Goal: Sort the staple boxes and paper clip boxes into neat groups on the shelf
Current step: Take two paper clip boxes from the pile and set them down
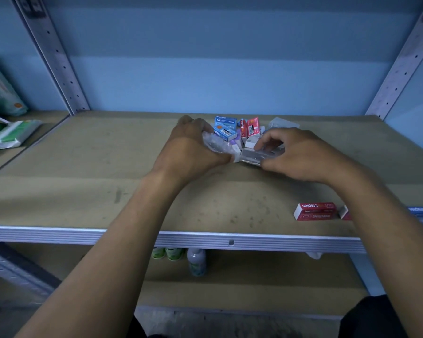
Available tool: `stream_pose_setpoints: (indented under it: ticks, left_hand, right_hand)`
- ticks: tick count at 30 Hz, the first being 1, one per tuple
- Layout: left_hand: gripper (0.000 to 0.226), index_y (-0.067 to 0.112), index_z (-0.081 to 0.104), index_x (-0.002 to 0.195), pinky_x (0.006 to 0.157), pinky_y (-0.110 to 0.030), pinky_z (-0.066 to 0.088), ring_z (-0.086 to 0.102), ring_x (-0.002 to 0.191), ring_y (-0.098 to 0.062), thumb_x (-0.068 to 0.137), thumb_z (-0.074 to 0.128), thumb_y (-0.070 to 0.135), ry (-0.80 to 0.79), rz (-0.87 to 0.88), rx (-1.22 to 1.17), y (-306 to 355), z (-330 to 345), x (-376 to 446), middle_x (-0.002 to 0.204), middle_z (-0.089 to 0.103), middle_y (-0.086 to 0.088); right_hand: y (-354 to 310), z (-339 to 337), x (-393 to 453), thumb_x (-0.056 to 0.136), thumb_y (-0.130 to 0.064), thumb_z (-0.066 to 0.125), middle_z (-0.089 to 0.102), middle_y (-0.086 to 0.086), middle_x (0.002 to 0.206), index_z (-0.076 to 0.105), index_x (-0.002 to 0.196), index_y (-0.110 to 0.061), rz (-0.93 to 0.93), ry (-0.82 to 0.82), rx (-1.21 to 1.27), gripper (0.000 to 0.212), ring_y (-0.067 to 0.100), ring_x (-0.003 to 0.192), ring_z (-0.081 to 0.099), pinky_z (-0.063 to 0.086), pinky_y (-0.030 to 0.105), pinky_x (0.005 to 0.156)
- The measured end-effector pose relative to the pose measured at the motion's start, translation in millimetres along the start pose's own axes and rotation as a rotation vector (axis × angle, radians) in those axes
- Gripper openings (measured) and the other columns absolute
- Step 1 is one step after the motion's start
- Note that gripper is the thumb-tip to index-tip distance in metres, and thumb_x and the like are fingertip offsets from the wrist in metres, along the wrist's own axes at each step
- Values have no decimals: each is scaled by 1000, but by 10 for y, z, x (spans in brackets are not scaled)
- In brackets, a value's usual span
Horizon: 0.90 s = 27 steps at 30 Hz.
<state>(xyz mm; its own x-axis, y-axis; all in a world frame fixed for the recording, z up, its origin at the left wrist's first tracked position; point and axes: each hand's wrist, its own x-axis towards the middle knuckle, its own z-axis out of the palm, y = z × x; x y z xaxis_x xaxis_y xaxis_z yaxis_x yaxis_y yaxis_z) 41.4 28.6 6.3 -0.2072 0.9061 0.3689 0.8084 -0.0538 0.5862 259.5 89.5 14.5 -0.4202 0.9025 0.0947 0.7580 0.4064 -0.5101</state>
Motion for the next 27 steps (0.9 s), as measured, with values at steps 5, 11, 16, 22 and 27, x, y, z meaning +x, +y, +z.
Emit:
stream_pose_setpoints:
  ticks: [5,11,16,22,27]
  left_hand:
    - [63,22,65,110,62,8,29,46,76,1,57,87,46,9,1,14,25,-40,4,109,52,3]
    - [68,22,63,115,64,-12,30,49,94,-7,57,86,49,25,27,59,36,-90,-33,115,55,3]
    - [54,23,68,96,56,-12,36,57,83,-5,59,84,59,39,-9,16,64,-141,-95,98,64,8]
    - [54,22,74,87,62,-22,48,63,83,-7,61,76,69,31,-65,28,119,-141,-123,92,69,8]
    - [52,20,71,75,58,-26,43,62,77,-11,63,73,70,-10,-108,90,125,-75,-119,80,67,6]
  right_hand:
    - [-29,-39,-69,77,-43,72,70,-23,92,71,92,-41,11,30,96,15,-8,87,63,46,15,72]
    - [-44,-85,-145,86,-28,62,76,-16,80,75,96,-38,59,28,264,19,9,70,73,53,26,77]
    - [-41,-94,-169,93,-23,58,78,-6,88,78,98,-35,96,27,347,24,17,70,75,60,34,86]
    - [-43,-92,-189,95,-20,53,79,-2,93,78,99,-30,128,-13,375,28,24,76,76,61,41,86]
    - [-24,-63,-199,96,-14,51,78,-1,92,78,95,-26,139,-66,381,30,7,64,71,61,24,64]
